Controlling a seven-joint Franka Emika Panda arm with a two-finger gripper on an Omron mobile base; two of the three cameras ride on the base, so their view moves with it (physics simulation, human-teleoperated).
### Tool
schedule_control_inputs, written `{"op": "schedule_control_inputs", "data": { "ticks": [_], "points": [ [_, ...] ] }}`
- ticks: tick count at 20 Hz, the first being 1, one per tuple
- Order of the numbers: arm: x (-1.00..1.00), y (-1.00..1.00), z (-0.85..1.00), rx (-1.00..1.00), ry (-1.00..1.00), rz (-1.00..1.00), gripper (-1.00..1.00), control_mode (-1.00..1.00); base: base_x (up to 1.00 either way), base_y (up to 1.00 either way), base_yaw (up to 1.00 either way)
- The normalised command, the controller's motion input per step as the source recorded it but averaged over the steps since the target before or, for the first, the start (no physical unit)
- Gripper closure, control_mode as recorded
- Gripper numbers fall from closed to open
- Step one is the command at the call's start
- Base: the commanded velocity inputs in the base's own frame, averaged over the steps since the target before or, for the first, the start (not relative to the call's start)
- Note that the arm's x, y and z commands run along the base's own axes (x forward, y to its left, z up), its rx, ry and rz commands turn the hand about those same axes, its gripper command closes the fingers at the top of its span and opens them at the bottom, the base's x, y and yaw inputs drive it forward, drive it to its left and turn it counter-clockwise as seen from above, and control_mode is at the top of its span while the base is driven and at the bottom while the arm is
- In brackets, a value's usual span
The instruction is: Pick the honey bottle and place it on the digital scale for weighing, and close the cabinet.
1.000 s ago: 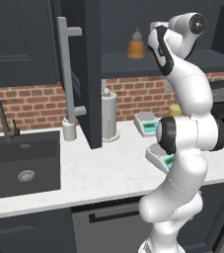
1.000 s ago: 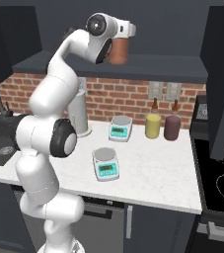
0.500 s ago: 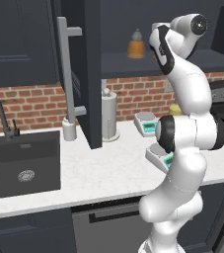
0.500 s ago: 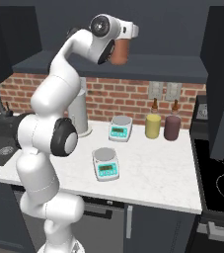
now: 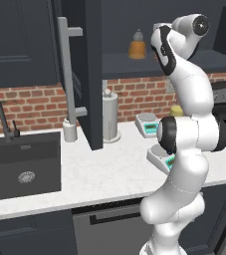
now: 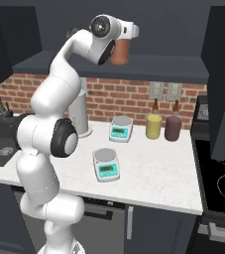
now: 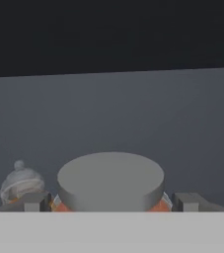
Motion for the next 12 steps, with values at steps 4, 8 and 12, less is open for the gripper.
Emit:
{"op": "schedule_control_inputs", "data": {
  "ticks": [4,8,12],
  "points": [
    [-0.03,-0.03,-0.01,0.0,0.0,0.0,1.0,-1.0,0.0,0.0,0.0],
    [-0.49,-0.01,0.02,0.0,-0.14,0.0,1.0,-1.0,0.0,0.0,0.0],
    [-0.7,0.0,0.01,0.05,-0.28,0.0,1.0,-1.0,0.0,0.0,0.0]
  ]
}}
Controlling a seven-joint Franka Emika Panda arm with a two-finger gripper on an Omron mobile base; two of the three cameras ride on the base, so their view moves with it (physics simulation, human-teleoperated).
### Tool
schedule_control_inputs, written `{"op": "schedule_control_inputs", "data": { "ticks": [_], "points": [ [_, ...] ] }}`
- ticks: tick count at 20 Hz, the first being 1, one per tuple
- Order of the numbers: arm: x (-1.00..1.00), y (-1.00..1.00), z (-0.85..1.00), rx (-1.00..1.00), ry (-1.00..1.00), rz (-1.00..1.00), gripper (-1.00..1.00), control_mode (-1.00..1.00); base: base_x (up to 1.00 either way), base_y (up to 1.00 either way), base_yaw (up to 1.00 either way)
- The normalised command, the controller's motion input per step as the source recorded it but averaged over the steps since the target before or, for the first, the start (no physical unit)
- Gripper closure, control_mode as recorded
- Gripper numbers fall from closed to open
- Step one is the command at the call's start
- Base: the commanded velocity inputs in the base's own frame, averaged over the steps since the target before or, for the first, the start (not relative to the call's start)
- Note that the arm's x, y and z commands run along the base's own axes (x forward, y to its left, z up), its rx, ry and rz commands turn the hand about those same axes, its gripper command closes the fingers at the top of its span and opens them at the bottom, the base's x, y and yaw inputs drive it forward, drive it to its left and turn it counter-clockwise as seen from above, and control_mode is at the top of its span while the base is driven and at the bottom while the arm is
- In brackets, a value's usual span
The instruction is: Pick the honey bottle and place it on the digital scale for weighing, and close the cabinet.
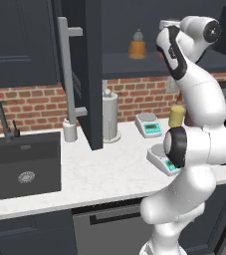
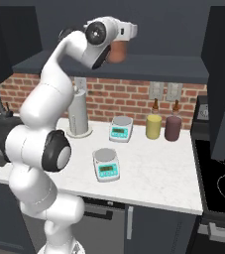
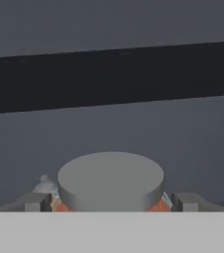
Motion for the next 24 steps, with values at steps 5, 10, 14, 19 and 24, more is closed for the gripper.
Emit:
{"op": "schedule_control_inputs", "data": {
  "ticks": [5,10,14,19,24],
  "points": [
    [-0.71,0.0,0.0,0.1,-0.27,0.0,1.0,-1.0,0.0,0.0,0.0],
    [-0.79,0.0,0.0,0.05,-0.19,0.0,1.0,-1.0,0.0,0.0,0.0],
    [-0.94,0.0,-0.02,0.0,-0.13,0.0,1.0,-1.0,0.0,0.0,0.0],
    [-0.94,0.0,0.0,0.0,-0.04,0.0,1.0,-1.0,0.0,0.0,0.0],
    [-1.0,0.0,0.24,0.0,0.05,0.0,1.0,-1.0,0.0,0.0,0.0]
  ]
}}
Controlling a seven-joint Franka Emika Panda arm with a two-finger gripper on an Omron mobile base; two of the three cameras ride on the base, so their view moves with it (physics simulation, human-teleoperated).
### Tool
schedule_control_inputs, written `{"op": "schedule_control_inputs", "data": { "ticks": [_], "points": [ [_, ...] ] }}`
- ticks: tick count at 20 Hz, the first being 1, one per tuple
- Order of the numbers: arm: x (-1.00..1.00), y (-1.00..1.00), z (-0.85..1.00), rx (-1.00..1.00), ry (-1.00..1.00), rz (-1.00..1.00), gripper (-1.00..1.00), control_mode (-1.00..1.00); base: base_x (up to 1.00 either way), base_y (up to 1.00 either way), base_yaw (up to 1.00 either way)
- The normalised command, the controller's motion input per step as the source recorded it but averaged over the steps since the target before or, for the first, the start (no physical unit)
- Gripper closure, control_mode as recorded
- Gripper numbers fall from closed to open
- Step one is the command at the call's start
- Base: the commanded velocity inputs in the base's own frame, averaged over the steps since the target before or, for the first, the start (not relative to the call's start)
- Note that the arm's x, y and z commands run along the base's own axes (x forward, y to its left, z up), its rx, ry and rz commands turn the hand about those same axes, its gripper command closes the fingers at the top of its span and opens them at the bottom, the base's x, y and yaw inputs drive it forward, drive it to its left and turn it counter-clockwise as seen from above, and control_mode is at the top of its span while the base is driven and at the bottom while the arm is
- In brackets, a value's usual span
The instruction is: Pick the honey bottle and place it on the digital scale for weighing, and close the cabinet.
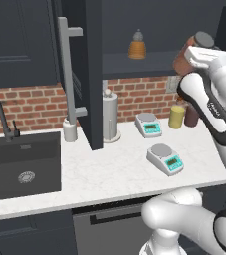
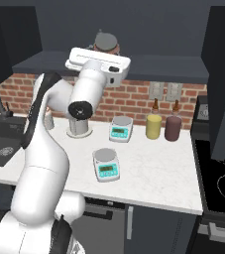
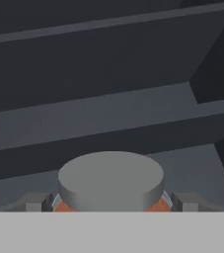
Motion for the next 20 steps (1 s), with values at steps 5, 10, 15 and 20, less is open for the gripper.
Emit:
{"op": "schedule_control_inputs", "data": {
  "ticks": [5,10,15,20],
  "points": [
    [-0.96,0.0,0.19,0.0,0.25,0.02,1.0,-1.0,0.0,0.0,0.0],
    [-0.26,0.0,-0.59,-0.02,0.4,0.11,1.0,-1.0,0.0,0.0,0.0],
    [-0.04,0.0,-0.71,-0.04,0.16,0.17,1.0,-1.0,0.0,0.0,0.0],
    [0.0,0.0,-0.61,-0.02,0.05,0.16,1.0,-1.0,0.0,0.0,0.0]
  ]
}}
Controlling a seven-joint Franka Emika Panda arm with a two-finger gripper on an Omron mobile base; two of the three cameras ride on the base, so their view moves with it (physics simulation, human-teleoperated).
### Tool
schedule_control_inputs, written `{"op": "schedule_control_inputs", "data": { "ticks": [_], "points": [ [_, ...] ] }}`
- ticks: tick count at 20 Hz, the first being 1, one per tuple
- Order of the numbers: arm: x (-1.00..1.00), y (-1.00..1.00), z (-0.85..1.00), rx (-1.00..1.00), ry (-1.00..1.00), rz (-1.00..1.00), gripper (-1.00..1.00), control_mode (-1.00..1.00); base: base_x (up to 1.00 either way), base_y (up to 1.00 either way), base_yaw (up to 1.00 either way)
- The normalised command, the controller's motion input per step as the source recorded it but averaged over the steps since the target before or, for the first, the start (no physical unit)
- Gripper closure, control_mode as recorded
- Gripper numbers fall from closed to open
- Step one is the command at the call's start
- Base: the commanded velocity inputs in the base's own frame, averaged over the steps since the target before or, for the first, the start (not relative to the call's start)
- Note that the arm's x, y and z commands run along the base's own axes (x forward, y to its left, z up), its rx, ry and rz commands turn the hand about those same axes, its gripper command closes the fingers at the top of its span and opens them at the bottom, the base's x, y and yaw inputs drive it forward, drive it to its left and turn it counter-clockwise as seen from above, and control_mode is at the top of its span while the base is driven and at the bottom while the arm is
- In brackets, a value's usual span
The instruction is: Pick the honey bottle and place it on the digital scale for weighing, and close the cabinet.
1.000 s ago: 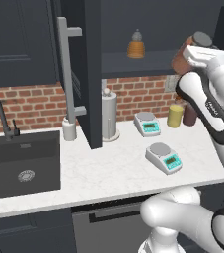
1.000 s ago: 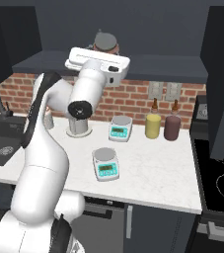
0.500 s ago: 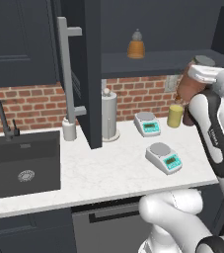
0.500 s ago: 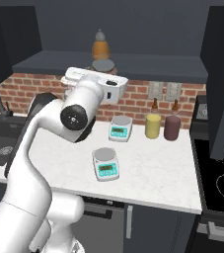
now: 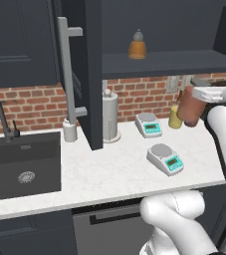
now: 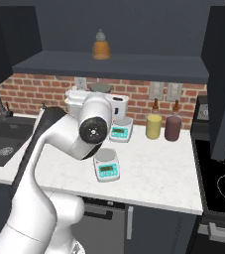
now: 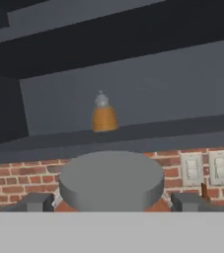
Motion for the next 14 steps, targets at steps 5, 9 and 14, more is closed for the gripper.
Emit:
{"op": "schedule_control_inputs", "data": {
  "ticks": [5,9,14],
  "points": [
    [0.03,0.08,-0.62,-0.07,0.06,0.12,1.0,-1.0,0.0,0.0,0.0],
    [0.18,0.18,-0.52,-0.08,0.0,0.1,1.0,-1.0,0.0,0.0,0.0],
    [0.12,0.06,-0.41,-0.03,0.03,0.07,1.0,-1.0,0.0,0.0,0.0]
  ]
}}
